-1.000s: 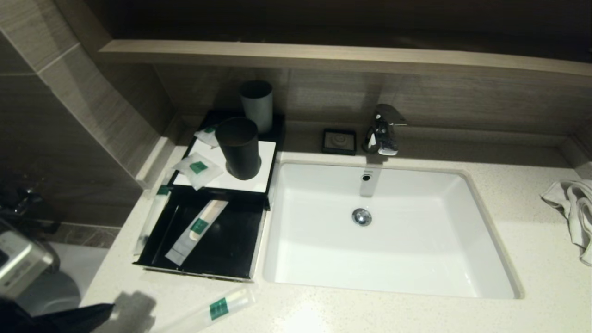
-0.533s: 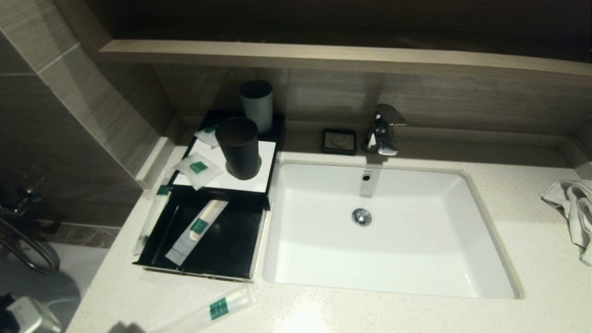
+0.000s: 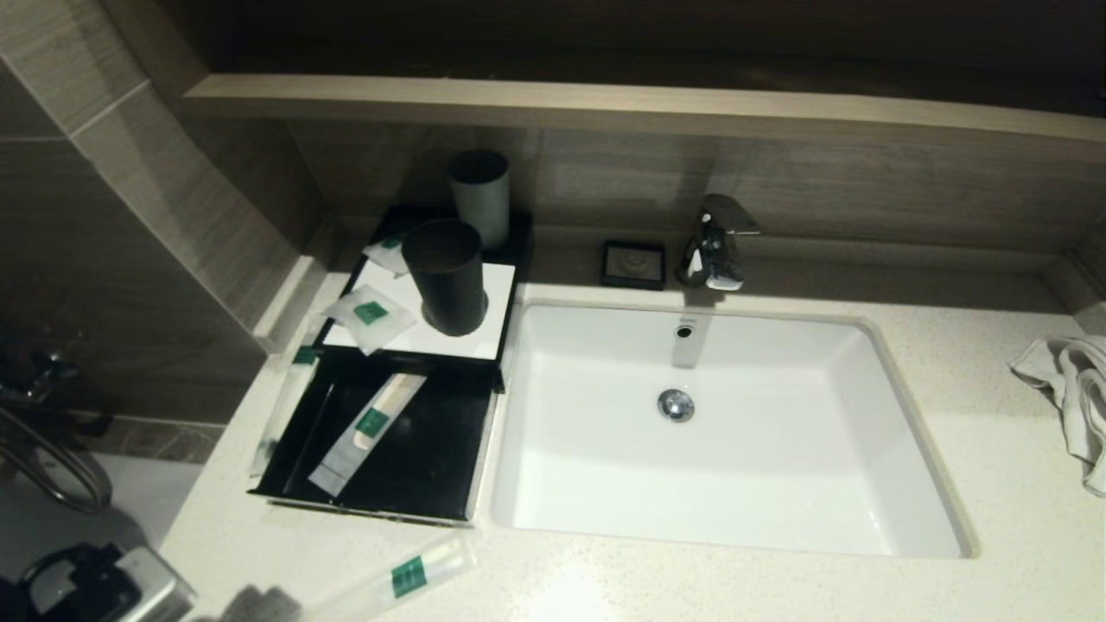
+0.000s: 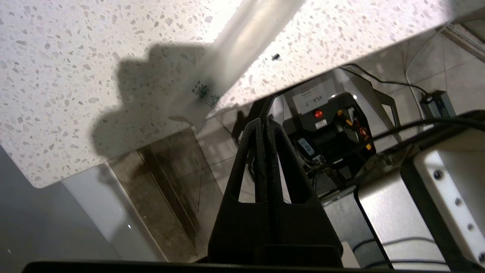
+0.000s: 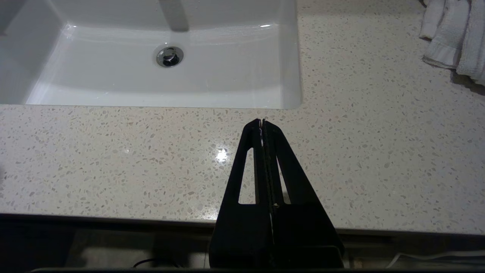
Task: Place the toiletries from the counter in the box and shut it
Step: Pick up the bathroom toiletry
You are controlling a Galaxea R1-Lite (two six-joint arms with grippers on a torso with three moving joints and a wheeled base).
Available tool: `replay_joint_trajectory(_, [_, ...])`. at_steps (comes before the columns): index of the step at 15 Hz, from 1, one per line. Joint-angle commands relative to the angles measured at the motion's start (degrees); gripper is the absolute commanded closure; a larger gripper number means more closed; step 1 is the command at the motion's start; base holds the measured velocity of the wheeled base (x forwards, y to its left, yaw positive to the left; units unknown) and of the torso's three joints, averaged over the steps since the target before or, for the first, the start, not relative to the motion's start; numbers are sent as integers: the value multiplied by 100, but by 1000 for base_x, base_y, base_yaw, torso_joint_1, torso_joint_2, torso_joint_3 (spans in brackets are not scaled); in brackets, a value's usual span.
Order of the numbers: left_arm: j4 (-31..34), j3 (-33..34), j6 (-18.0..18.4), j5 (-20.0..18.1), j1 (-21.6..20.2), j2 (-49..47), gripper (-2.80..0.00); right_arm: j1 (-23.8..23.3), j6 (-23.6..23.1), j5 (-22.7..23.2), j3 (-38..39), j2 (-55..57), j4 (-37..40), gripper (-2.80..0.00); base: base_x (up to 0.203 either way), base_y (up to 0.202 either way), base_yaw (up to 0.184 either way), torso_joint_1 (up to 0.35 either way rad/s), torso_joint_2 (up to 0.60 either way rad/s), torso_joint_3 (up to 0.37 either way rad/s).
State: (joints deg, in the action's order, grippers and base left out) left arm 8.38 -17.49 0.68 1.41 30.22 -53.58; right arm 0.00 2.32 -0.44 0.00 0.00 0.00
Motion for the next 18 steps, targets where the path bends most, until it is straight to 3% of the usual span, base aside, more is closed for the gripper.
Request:
replay_joint_trajectory(1, [-371,168,133,0,-224,-591,0,0,6,0,0,0,0,0,0,0,0,0,0,0])
replay_joint_trajectory(7, [-601,168,728,-6,-704,-1062,0,0,6,0,0,0,0,0,0,0,0,0,0,0])
replay_joint_trajectory(15, [-1004,140,825,-9,-768,-1348,0,0,6,0,0,0,0,0,0,0,0,0,0,0])
replay_joint_trajectory(16, [-1005,131,829,-9,-781,-1348,-280,0,1,0,0,0,0,0,0,0,0,0,0,0])
replay_joint_trajectory(18, [-996,168,823,-9,-789,-1365,-280,0,2,0,0,0,0,0,0,0,0,0,0,0])
